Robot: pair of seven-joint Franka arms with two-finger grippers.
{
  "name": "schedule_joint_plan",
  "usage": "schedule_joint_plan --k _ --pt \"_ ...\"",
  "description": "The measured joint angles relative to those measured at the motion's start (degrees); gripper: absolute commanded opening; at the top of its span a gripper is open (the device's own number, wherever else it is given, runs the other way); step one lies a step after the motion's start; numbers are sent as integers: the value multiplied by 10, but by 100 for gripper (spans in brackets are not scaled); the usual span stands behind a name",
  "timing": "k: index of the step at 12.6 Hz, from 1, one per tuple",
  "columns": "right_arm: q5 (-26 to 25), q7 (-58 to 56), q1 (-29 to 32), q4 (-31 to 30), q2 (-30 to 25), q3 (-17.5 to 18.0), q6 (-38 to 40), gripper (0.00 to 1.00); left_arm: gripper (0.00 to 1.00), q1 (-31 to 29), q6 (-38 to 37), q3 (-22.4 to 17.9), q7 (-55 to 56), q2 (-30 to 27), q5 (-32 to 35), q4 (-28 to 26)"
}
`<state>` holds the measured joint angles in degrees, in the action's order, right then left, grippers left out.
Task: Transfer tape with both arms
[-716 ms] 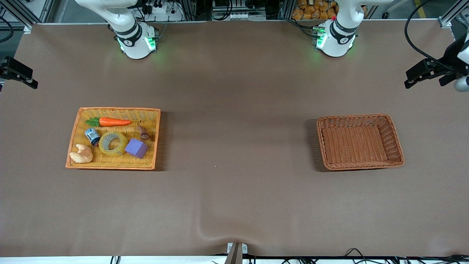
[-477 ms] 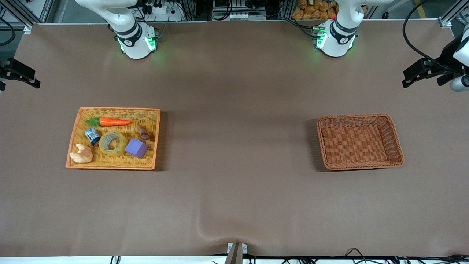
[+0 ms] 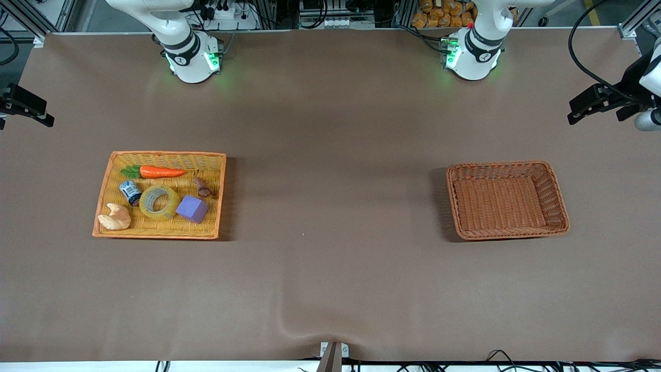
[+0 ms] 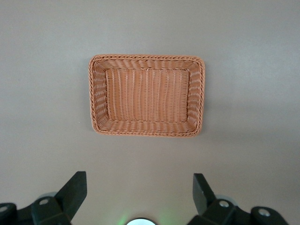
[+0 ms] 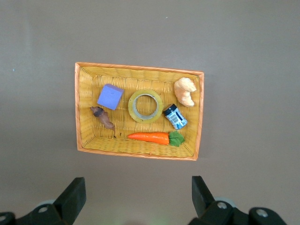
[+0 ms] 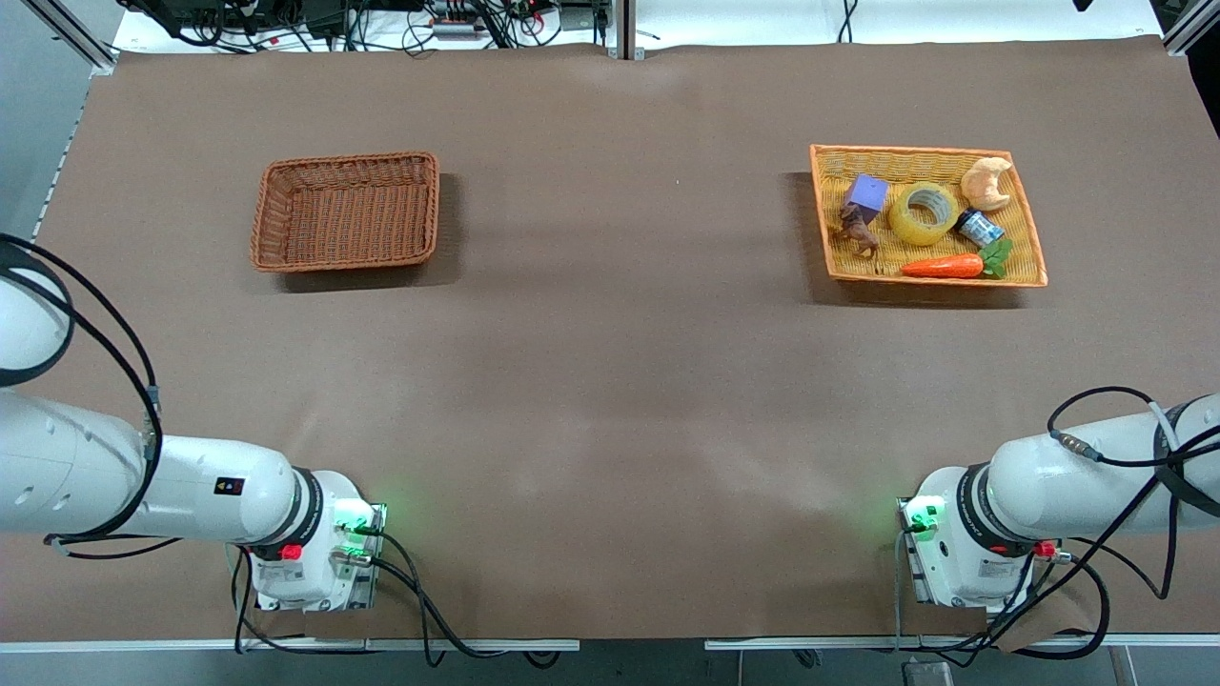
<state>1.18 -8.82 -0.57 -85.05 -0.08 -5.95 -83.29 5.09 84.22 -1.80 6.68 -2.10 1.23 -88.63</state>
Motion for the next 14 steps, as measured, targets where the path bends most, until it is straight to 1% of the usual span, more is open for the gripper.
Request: schedule_joint_plan --k 2,3,4,6,8,11,14 --pt "11 -4 0 -36 2 0 -34 100 100 0 0 0 0 4 0 0" --pt "34 -7 0 -60 4 0 -50 100 100 0 0 0 0 5 0 0" --pt "60 -15 0 -90 9 1 -79 100 100 0 0 0 0 6 0 0" --pt "75 -60 -5 -159 22 6 -167 100 100 0 0 0 0 10 0 0" --pt "76 -121 -11 -222 49 9 -249 100 100 0 0 0 0 16 0 0" --pt "72 -221 -16 -262 114 10 -313 100 100 0 0 0 0 26 0 -1" --pt "19 -285 -47 -318 167 11 -420 100 100 2 0 4 0 36 0 -1"
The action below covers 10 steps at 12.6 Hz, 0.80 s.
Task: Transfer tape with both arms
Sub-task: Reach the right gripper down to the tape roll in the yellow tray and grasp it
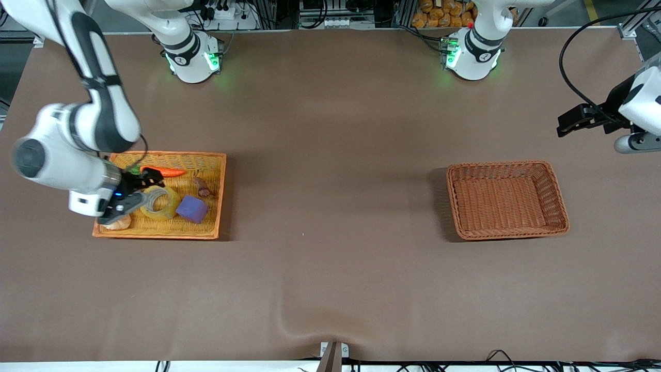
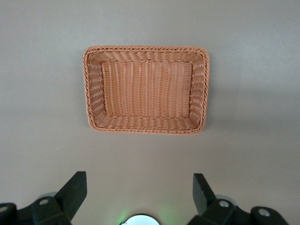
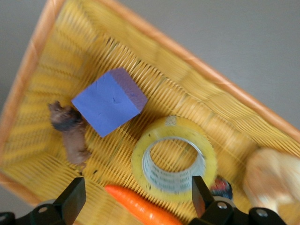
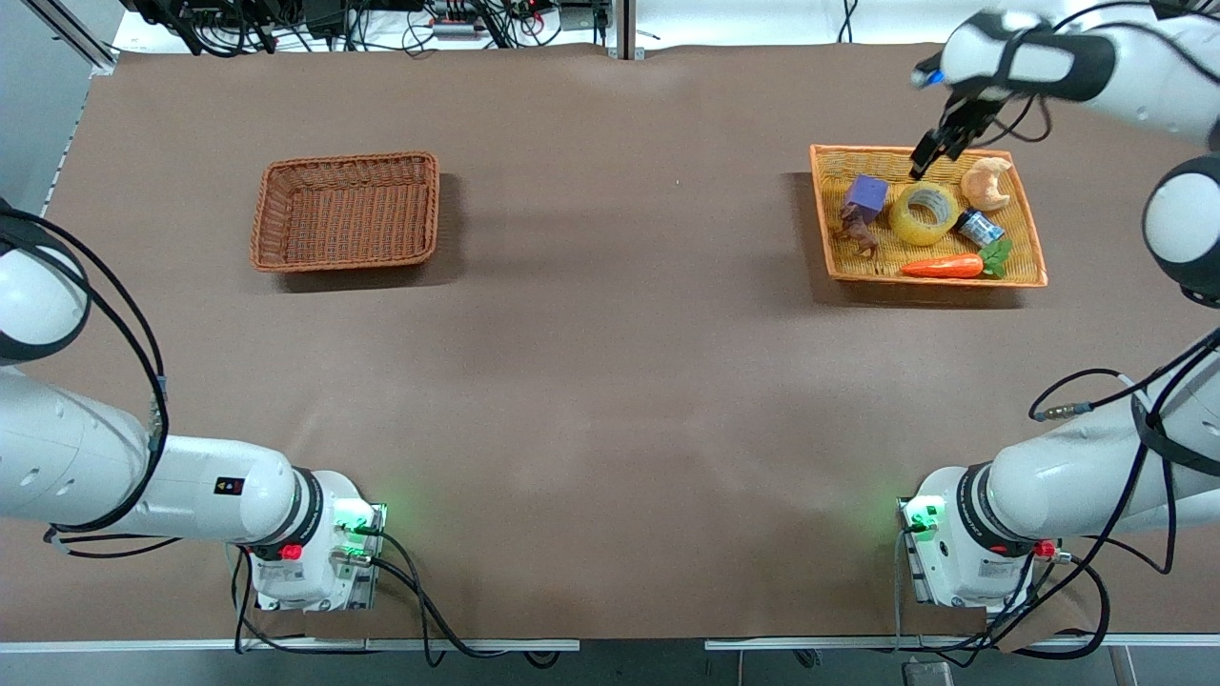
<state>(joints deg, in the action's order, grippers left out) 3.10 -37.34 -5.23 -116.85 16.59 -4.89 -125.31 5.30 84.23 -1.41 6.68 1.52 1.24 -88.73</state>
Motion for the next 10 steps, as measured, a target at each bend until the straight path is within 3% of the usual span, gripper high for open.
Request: schedule_joint_plan --k 6,7,8,9,10 --pt "-13 -108 -12 -75 50 -5 -163 100 100 2 0 35 0 0 0 2" --pt "-14 -116 -11 -74 59 -7 -173 89 100 2 2 37 0 1 0 2" --pt "-14 -118 -9 -74 63 -8 -175 66 100 2 5 38 0 1 0 2" --pt "-14 -118 -7 -74 65 -8 -172 57 100 2 7 38 0 3 0 1" --pt "-14 -119 -6 -75 65 -8 -171 65 100 0 7 37 0 8 0 -2"
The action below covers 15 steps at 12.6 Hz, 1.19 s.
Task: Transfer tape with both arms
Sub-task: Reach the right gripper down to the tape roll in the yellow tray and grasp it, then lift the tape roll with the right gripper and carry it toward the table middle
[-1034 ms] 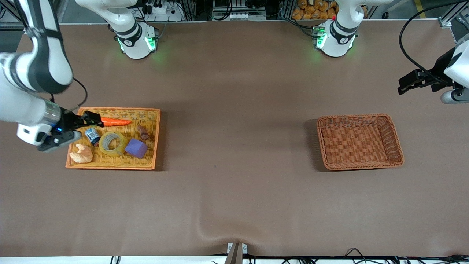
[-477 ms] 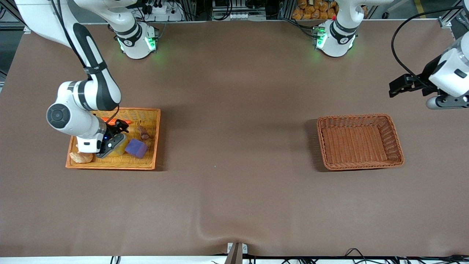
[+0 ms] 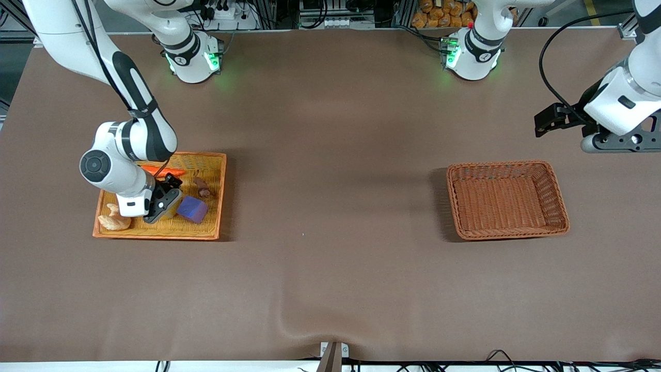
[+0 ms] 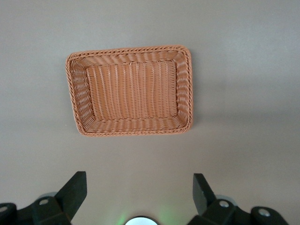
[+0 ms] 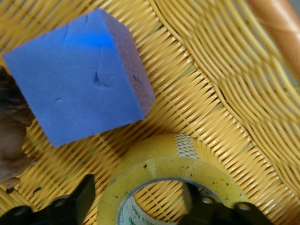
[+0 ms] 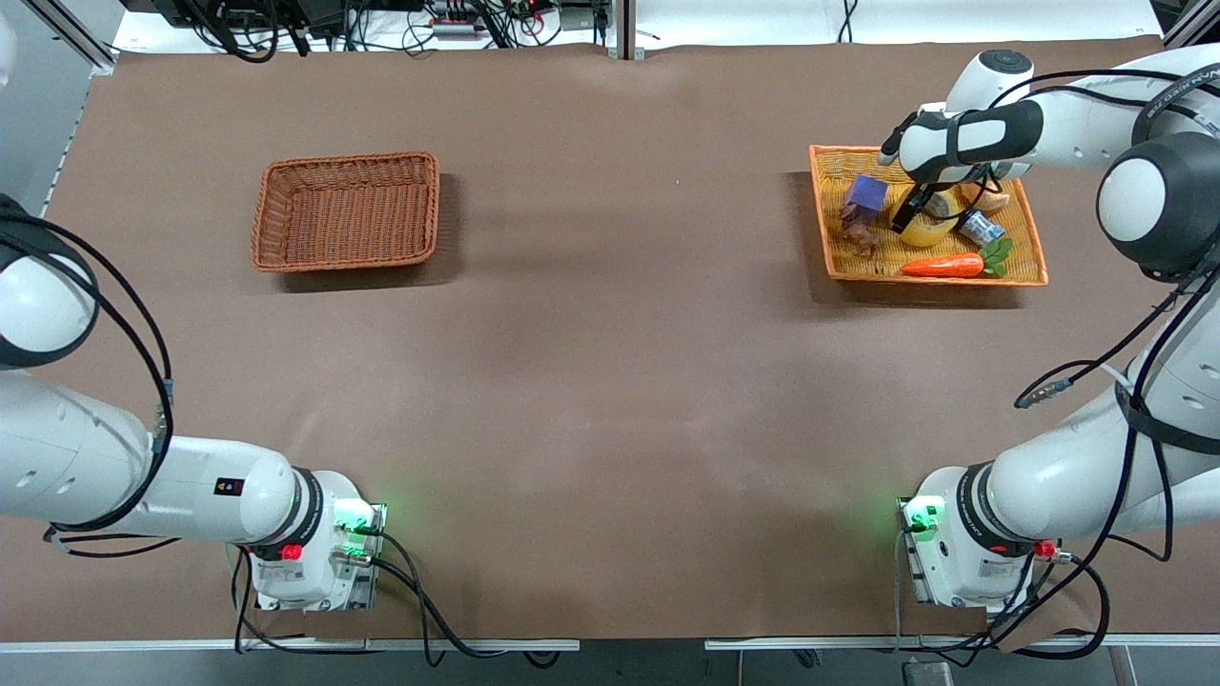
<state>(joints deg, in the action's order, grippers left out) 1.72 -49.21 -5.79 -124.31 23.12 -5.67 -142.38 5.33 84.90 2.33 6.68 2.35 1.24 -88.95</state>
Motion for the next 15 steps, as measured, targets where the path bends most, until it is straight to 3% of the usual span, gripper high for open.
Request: schedule_joint_plan --k 1,2,3,5,8,10,15 --pt "0 0 0 0 0 1 4 68 100 -2 1 -1 0 7 0 -2" --pt "0 0 0 1 0 1 10 38 100 -2 3 -1 0 15 0 -2" --pt "0 0 0 2 0 1 18 16 100 -2 5 -1 0 20 0 -2" --pt "0 0 0 2 0 1 22 0 100 -3 8 -1 0 21 0 -2" --pt "0 1 0 13 -3 1 49 0 100 -3 16 -1 0 21 0 -1" --pt "0 2 0 54 -5 1 127 0 100 -3 17 -1 0 21 0 0" --pt "1 68 -24 273 -25 7 418 0 100 -4 23 -2 0 21 0 0"
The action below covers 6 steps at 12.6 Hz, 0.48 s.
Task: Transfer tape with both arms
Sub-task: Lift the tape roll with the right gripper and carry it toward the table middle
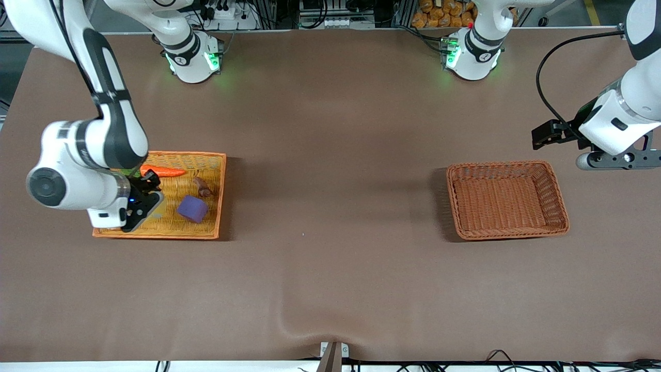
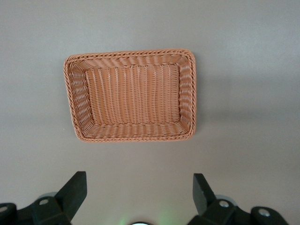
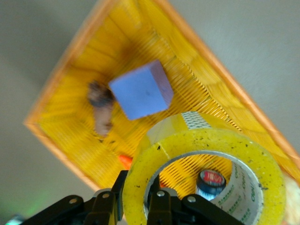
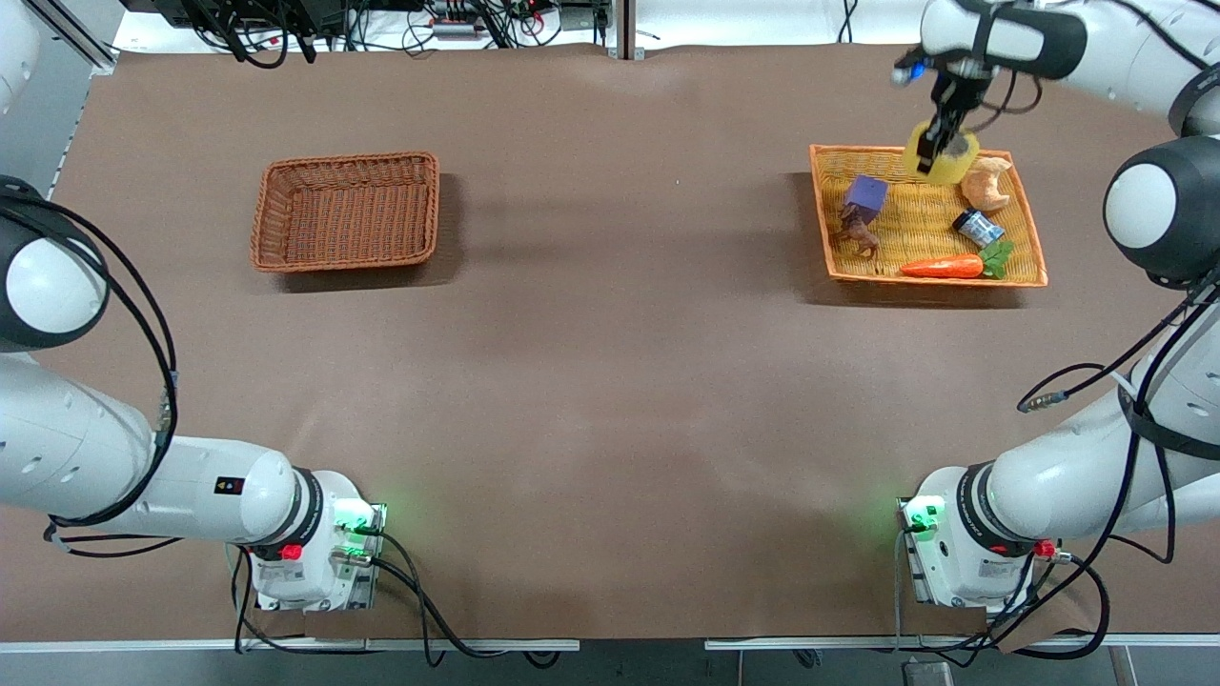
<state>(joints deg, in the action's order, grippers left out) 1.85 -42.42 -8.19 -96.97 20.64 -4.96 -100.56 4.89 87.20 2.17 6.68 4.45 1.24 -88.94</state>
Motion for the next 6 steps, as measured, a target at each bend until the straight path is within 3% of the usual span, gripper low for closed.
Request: schedule_joint_plan --k 3,6 --pt "21 162 -90 63 0 7 25 0 100 0 1 0 0 0 0 0" --pt "101 332 -199 81 28 9 -39 0 100 0 1 0 0 0 0 0"
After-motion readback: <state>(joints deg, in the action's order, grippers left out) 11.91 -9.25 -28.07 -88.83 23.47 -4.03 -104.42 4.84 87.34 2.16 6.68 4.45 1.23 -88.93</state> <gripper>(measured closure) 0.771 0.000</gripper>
